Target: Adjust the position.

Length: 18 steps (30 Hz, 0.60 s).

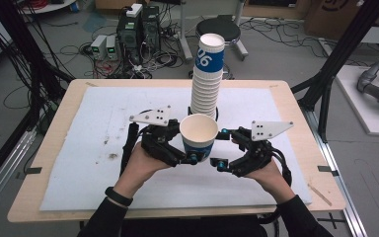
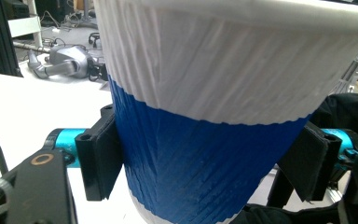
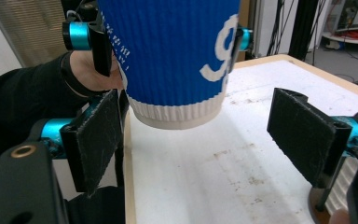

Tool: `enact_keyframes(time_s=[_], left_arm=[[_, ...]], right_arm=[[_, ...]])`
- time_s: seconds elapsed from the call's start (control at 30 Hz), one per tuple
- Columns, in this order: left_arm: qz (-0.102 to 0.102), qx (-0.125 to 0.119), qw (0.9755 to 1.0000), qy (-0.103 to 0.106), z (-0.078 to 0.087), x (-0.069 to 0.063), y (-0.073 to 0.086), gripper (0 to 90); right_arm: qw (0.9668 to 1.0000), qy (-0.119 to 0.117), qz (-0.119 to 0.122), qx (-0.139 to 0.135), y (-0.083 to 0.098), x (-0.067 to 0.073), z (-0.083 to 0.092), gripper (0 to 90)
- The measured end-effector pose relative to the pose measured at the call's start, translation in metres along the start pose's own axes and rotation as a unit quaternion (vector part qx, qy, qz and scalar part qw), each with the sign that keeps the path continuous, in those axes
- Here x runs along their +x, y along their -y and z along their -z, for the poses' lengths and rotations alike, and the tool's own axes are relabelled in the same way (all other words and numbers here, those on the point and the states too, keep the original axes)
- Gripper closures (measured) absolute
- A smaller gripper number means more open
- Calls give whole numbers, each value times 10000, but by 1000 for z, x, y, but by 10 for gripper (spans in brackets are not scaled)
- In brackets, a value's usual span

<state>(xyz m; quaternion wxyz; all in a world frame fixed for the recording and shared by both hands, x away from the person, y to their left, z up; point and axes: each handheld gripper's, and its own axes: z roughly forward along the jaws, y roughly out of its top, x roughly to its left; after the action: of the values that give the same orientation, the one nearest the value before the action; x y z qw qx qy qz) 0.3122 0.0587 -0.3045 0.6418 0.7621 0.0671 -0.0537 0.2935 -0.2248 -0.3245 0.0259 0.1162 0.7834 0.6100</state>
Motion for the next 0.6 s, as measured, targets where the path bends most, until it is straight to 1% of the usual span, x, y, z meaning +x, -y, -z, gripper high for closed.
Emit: enact_keyframes(time_s=[0.13,0.27,0.6], left_arm=[[-5,16,10000,33,-3,0,1,239],[-9,15,10000,8,-6,-1,1,239],[35,20,10000,47,-13,-1,4,240]], right_arm=[[9999,-72,-32,89,2,2,-7,180],[9999,-107,-77,103,3,3,-12,181],[9996,-160,-134,181,6,4,-19,182]])
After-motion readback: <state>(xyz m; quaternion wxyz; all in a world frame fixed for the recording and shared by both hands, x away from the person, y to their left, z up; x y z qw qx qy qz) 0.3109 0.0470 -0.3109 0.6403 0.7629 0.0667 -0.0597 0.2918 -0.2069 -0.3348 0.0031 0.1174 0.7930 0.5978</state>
